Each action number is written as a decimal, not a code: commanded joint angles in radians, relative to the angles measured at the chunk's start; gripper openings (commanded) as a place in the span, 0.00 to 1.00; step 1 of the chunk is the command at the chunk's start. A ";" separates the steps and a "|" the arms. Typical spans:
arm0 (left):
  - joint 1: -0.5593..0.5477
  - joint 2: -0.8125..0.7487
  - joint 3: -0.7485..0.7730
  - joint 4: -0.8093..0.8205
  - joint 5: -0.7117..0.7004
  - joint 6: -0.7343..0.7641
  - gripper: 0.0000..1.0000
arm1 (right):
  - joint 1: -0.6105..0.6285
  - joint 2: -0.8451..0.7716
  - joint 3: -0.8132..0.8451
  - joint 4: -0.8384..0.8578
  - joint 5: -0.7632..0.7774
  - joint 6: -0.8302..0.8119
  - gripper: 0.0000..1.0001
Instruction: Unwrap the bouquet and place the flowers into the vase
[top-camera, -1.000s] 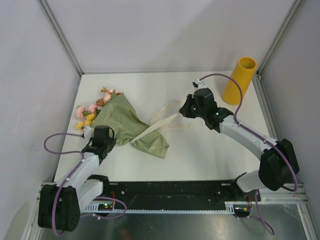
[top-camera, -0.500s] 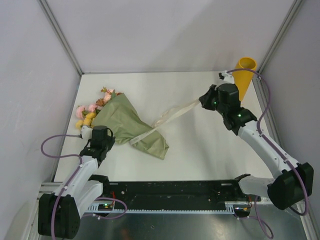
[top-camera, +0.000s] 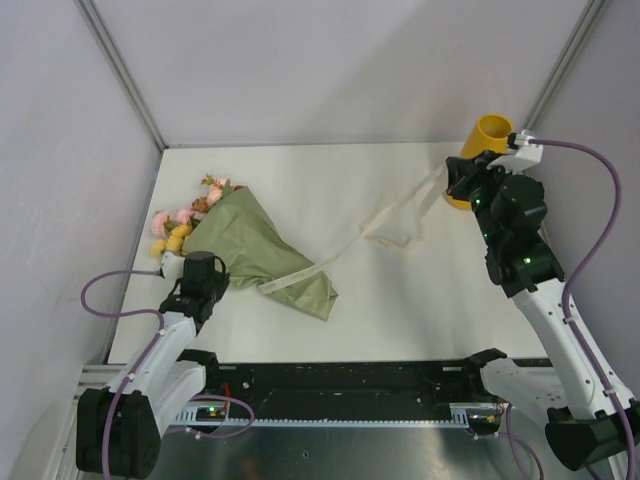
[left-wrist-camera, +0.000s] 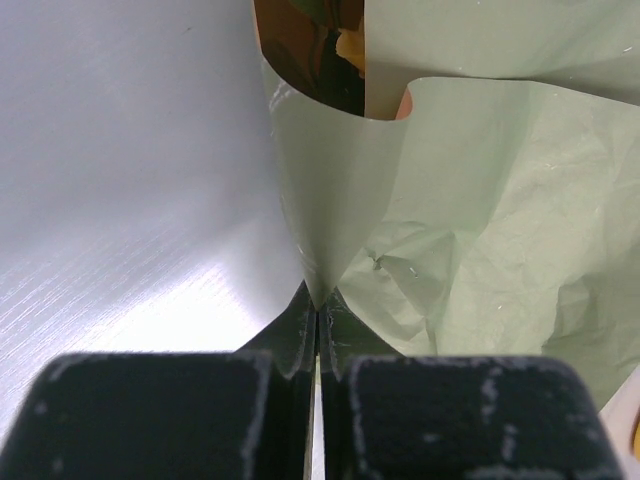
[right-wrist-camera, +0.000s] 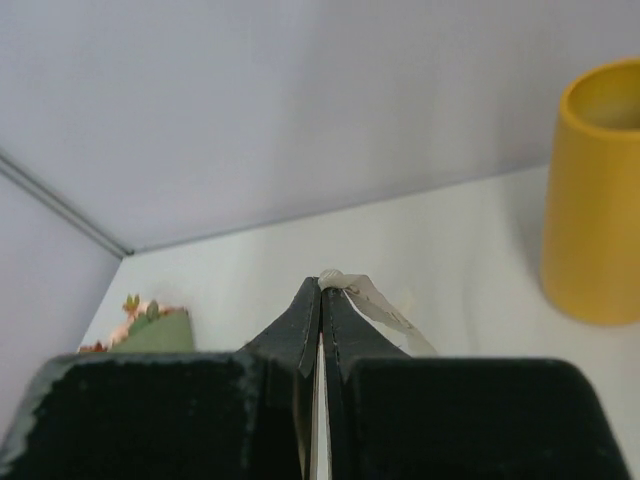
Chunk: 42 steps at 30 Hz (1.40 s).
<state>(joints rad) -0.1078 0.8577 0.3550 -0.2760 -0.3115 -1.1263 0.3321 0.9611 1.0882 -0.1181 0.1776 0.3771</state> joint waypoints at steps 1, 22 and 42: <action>0.010 -0.023 -0.010 0.004 -0.046 -0.022 0.00 | -0.025 -0.042 0.068 0.105 0.067 -0.066 0.00; 0.008 -0.034 -0.009 0.005 0.006 -0.044 0.00 | 0.086 0.387 -0.239 0.013 -0.287 0.297 0.16; 0.007 -0.118 -0.040 0.003 0.000 -0.062 0.00 | 0.288 0.514 -0.243 -0.158 -0.195 1.015 0.65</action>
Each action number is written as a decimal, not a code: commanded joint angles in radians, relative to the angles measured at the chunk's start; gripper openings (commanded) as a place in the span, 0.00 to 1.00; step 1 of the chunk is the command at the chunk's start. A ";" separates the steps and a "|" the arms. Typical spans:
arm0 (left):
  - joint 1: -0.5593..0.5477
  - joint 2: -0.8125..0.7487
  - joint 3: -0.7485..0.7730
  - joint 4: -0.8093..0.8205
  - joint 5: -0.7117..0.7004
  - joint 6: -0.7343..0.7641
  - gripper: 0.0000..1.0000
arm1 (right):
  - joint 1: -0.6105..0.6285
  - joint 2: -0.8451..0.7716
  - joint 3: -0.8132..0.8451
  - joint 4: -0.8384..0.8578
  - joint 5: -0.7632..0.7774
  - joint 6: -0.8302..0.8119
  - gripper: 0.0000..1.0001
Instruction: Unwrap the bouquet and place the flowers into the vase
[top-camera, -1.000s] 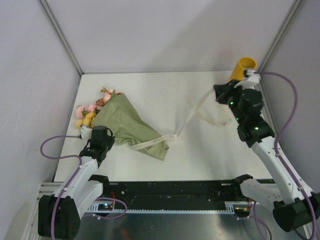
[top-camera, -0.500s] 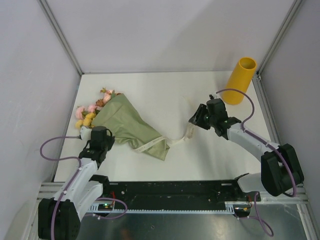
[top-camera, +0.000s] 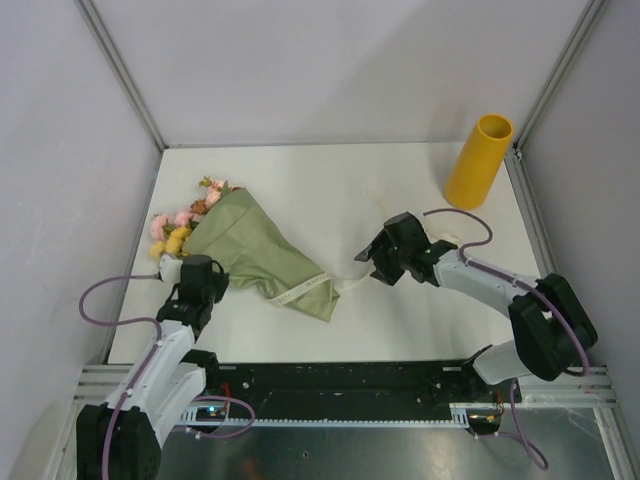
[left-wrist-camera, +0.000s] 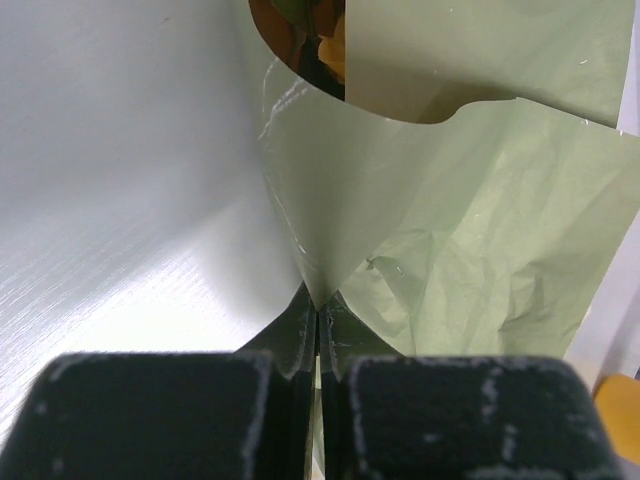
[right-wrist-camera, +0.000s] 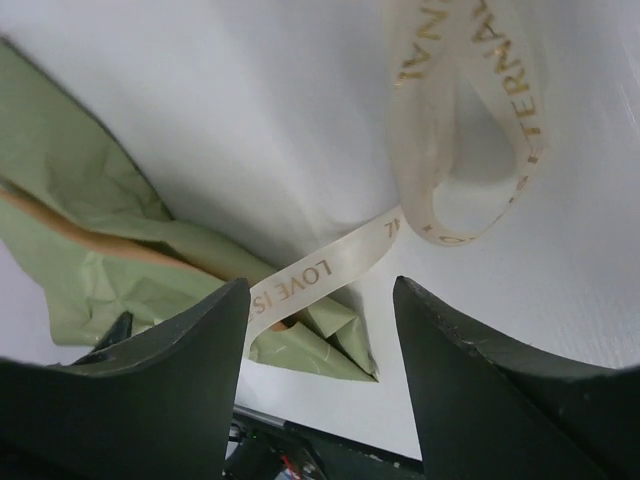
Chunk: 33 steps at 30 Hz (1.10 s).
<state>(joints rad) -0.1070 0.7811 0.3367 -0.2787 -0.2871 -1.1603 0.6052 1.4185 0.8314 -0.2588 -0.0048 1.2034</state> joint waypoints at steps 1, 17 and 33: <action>0.006 -0.047 -0.026 0.007 -0.023 -0.034 0.00 | 0.019 0.071 0.014 -0.008 -0.014 0.208 0.65; 0.002 -0.049 -0.037 0.007 -0.005 -0.053 0.00 | 0.035 0.242 0.021 0.080 -0.016 0.284 0.60; -0.001 -0.067 -0.047 0.008 -0.012 -0.056 0.00 | -0.062 0.220 0.035 0.123 0.109 0.160 0.02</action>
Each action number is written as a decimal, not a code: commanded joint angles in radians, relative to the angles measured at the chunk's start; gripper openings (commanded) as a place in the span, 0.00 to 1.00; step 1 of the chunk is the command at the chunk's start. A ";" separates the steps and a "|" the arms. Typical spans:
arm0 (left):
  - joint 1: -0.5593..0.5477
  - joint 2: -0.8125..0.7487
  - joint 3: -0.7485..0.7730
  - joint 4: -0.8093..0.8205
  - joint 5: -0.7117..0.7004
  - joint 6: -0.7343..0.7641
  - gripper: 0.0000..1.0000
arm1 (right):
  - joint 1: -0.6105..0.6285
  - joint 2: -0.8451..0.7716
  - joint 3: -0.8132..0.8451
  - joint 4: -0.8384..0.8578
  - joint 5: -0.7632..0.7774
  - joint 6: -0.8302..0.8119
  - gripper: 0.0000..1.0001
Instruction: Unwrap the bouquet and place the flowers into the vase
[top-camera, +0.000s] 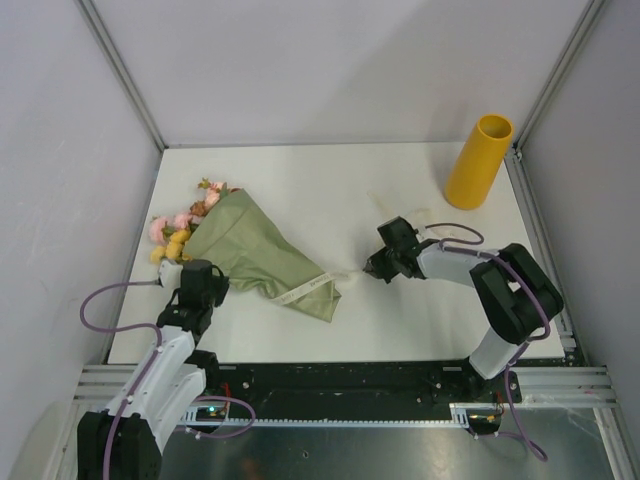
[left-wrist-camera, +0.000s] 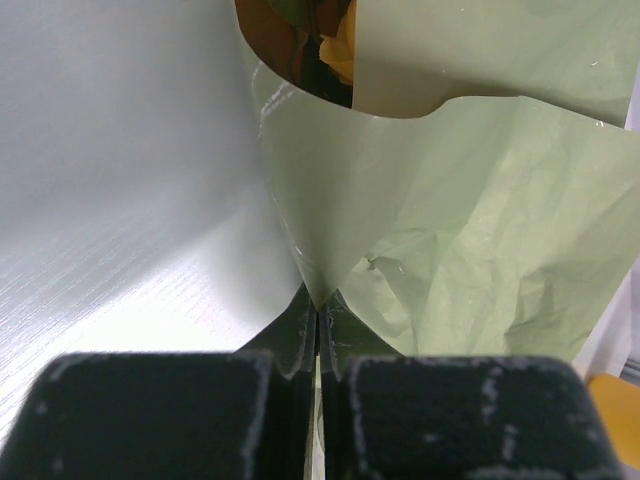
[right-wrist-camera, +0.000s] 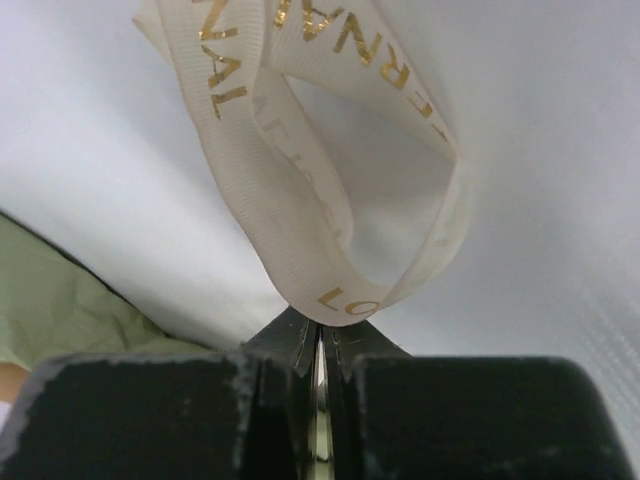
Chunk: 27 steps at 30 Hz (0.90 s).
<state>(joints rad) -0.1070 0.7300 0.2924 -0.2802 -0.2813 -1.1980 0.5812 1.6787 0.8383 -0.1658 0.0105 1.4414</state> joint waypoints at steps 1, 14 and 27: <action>-0.001 -0.016 -0.003 0.009 -0.020 -0.018 0.00 | -0.053 -0.055 0.033 0.058 0.105 -0.125 0.01; -0.005 -0.031 -0.021 0.010 -0.011 -0.023 0.00 | -0.240 0.070 0.478 0.491 -0.169 -0.742 0.00; -0.011 -0.030 -0.032 0.023 0.021 -0.016 0.00 | -0.354 0.538 1.314 0.251 -0.246 -1.009 0.00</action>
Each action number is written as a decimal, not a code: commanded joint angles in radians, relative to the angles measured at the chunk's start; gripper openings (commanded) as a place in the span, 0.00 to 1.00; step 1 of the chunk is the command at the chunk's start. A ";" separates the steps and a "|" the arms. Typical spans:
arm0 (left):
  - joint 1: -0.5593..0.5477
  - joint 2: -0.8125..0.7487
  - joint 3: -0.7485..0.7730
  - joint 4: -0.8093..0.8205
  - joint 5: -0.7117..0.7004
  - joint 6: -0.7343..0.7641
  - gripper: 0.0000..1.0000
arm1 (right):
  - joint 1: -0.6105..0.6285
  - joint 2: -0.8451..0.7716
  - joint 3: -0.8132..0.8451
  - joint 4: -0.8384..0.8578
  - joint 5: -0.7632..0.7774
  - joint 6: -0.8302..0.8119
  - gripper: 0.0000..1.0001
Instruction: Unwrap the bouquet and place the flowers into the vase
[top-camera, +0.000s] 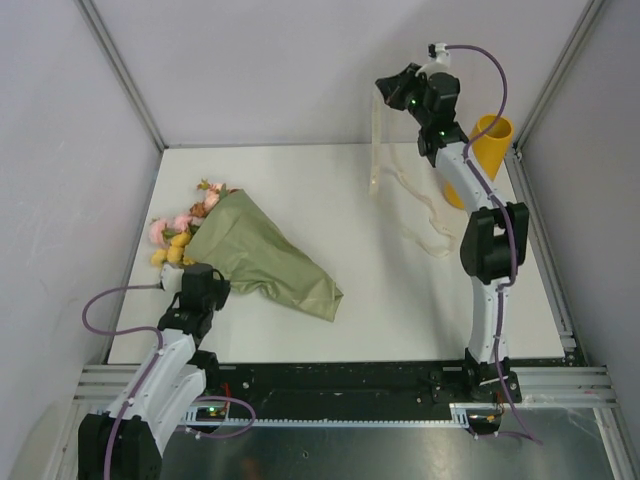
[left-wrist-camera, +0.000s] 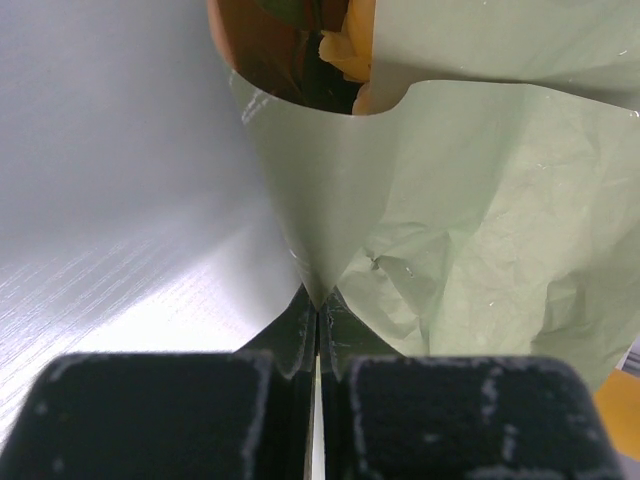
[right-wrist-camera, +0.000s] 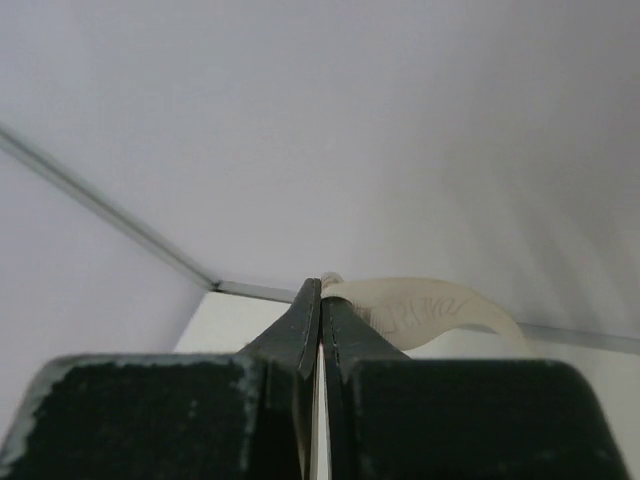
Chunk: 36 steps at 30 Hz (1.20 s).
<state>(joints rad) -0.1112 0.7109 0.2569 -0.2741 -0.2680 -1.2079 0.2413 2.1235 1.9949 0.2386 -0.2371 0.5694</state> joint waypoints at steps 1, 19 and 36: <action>-0.007 -0.013 0.005 0.017 0.007 -0.004 0.00 | -0.016 0.102 0.166 -0.181 0.035 -0.148 0.00; -0.011 0.020 0.030 0.032 0.006 0.019 0.00 | 0.075 -0.275 -0.546 -0.664 0.330 -0.210 0.53; -0.020 0.033 0.020 0.055 -0.003 0.025 0.00 | 0.058 -0.241 -0.699 -0.753 0.228 -0.354 0.59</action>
<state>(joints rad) -0.1226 0.7341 0.2573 -0.2539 -0.2584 -1.1961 0.3016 1.8534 1.2942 -0.5194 0.0441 0.2787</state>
